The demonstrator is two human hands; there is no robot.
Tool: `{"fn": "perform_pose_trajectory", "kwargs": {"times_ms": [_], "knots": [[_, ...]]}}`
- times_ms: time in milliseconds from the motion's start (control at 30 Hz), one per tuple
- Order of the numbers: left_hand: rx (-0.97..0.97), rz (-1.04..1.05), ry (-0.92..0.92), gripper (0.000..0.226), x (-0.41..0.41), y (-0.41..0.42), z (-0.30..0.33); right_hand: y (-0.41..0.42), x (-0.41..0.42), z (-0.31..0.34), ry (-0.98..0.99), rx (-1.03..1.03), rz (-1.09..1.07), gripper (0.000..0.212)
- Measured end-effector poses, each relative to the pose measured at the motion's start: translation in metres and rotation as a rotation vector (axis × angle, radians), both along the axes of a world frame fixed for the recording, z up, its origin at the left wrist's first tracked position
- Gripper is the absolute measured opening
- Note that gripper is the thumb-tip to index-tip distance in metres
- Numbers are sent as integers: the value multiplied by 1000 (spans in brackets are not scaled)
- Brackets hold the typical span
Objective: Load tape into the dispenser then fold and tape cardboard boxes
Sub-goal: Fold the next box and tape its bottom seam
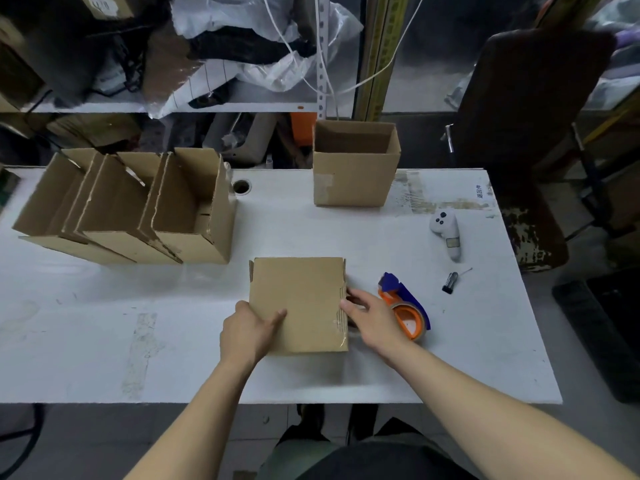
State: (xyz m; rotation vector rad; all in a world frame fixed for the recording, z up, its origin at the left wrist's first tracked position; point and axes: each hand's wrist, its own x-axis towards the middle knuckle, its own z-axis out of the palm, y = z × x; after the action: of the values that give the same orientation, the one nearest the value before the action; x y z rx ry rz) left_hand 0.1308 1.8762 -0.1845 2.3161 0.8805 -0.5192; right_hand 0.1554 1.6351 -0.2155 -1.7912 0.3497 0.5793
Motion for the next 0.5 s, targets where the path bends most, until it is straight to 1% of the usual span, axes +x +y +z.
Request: {"fn": "perform_pose_trajectory", "kwargs": {"times_ms": [100,233,400,433,467,500], "knots": [[9,11,-30,60,2,-7,0,-1,8,1,-5,-10,16,44],[-20,24,-104,63,8,-14,2,-2,18,9,-29,-14,-1,36],[-26,33,-119,65,12,-17,-2,-5,23,14,-48,-87,48,35],[-27,35,-122,66,11,-16,-3,-6,22,16,-57,-126,57,36],[-27,44,-128,67,11,-16,-3,-11,20,15,-100,-215,64,37],[-16,55,-138,71,9,-17,-3,-17,19,11,-179,-345,75,38]]}}
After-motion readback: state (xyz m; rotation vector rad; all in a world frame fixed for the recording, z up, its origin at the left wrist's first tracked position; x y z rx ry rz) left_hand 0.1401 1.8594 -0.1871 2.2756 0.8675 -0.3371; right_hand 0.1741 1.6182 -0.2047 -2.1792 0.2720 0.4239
